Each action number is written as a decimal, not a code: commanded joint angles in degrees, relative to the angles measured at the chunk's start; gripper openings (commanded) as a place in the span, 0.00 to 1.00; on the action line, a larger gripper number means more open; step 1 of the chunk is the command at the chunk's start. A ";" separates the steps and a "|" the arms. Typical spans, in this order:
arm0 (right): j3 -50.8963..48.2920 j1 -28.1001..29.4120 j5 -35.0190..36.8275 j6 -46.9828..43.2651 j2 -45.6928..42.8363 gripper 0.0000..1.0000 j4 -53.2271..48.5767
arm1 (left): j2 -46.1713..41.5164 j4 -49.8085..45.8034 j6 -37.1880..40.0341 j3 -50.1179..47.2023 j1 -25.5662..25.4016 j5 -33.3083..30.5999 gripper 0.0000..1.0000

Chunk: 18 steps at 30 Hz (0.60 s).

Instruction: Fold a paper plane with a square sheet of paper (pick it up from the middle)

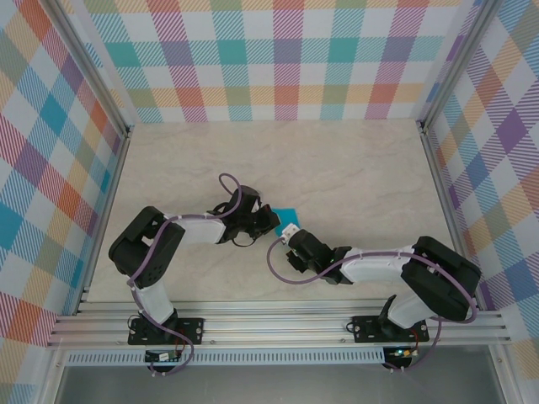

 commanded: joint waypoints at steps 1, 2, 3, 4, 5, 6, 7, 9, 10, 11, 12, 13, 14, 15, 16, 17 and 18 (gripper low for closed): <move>-0.69 0.47 1.47 0.22 0.67 0.29 1.88 | -2.14 -0.79 -0.14 1.36 -0.64 -0.10 0.00; -0.66 0.47 1.54 0.19 0.74 0.29 1.84 | -2.02 -0.79 -0.14 1.39 -0.64 -0.06 0.00; -0.71 0.48 1.57 0.19 0.72 0.28 1.83 | -2.06 -0.92 -0.06 1.45 -0.64 -0.11 0.00; -0.69 0.44 1.57 0.20 0.72 0.28 1.91 | -2.01 -1.04 -0.06 1.48 -0.64 -0.15 0.00; -0.70 0.41 1.57 0.25 0.76 0.27 1.95 | -1.98 -1.14 -0.06 1.64 -0.64 -0.19 0.00; -0.71 0.44 1.49 0.24 0.68 0.27 1.92 | -1.83 -1.14 -0.06 1.68 -0.64 -0.01 0.00; -0.71 0.48 1.49 0.20 0.61 0.27 1.88 | -1.75 -1.23 -0.06 1.84 -0.64 0.03 0.00; -0.58 0.48 1.41 0.19 0.61 0.27 1.79 | -1.65 -1.26 -0.06 1.77 -0.64 -0.01 0.00; -0.62 0.41 1.34 0.24 0.59 0.27 1.79 | -1.65 -1.34 -0.06 1.85 -0.65 -0.10 0.00; -0.51 0.46 1.30 0.26 0.52 0.26 1.79 | -1.65 -1.40 -0.10 1.81 -0.70 -0.10 0.00; -0.62 0.42 1.09 0.28 0.42 0.25 1.83 | -1.66 -1.40 -0.14 1.85 -0.72 -0.04 0.00; -0.53 0.44 0.78 0.28 0.28 0.23 1.87 | -1.69 -1.39 -0.15 1.81 -0.73 -0.01 0.00; -0.55 0.48 0.61 0.51 0.43 0.21 1.84 | -1.66 -1.40 -0.23 1.74 -0.71 -0.09 0.00; -0.49 0.41 0.60 0.75 0.56 0.19 1.87 | -1.72 -1.32 -0.33 1.60 -0.73 -0.14 0.00; -0.42 0.44 0.53 0.89 0.79 0.17 1.83 | -1.87 -1.40 -0.40 1.60 -0.82 -0.19 0.00; -0.43 0.41 0.28 0.98 0.98 0.14 1.82 | -2.00 -1.45 -0.44 1.52 -0.81 -0.27 0.00; -0.31 0.39 0.04 1.20 1.10 0.13 1.79 | -2.14 -1.51 -0.43 1.53 -0.80 -0.28 0.00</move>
